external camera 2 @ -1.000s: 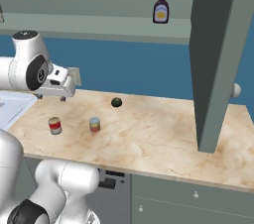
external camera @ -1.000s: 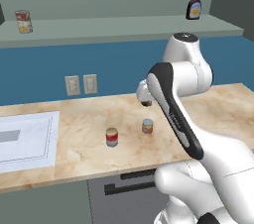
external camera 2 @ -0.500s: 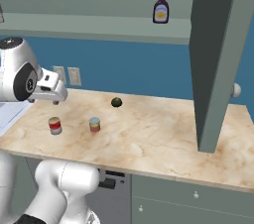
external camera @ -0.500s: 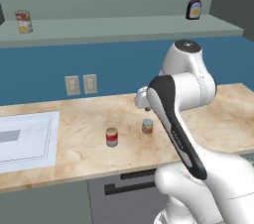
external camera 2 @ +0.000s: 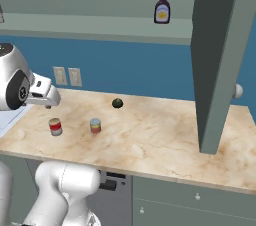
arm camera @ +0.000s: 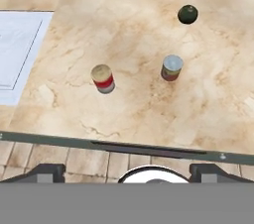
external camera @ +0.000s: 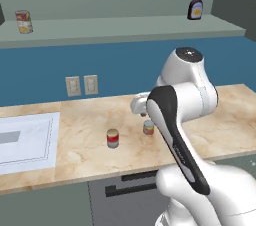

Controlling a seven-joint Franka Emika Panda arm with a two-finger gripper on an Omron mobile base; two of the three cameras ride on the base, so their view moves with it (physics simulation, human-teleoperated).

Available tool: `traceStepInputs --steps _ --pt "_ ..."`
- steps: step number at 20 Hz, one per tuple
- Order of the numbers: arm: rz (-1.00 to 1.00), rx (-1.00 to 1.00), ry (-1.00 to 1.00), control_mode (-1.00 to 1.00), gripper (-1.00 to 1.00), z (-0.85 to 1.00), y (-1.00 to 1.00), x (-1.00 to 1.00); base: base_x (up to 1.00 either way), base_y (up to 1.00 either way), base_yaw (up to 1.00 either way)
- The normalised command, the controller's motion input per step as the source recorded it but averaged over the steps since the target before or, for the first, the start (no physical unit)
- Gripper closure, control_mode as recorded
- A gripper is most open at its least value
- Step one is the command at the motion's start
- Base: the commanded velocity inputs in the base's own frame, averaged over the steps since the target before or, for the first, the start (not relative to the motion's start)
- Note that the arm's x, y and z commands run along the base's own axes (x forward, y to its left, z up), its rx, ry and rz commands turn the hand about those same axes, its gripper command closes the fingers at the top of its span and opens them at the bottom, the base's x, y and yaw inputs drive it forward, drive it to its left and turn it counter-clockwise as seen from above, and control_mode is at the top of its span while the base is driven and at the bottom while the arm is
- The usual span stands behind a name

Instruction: Pick the cans from the counter and place them in their designated side in the cabinet.

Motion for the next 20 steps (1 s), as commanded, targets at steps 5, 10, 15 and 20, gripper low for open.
traceStepInputs --steps 5,10,15,20 --pt "0.01 0.04 0.00 -1.00 -1.00 -0.01 0.22 0.00 0.00 0.00 0.00" --pt "0.02 0.04 0.00 -1.00 -1.00 -0.09 0.19 0.00 0.00 0.00 0.00" --pt "0.04 0.01 0.00 -1.00 -1.00 -0.16 0.15 0.00 0.00 0.00 0.00" --pt "0.06 0.00 -0.01 -1.00 -1.00 -0.14 0.08 0.00 0.00 0.00 0.00"
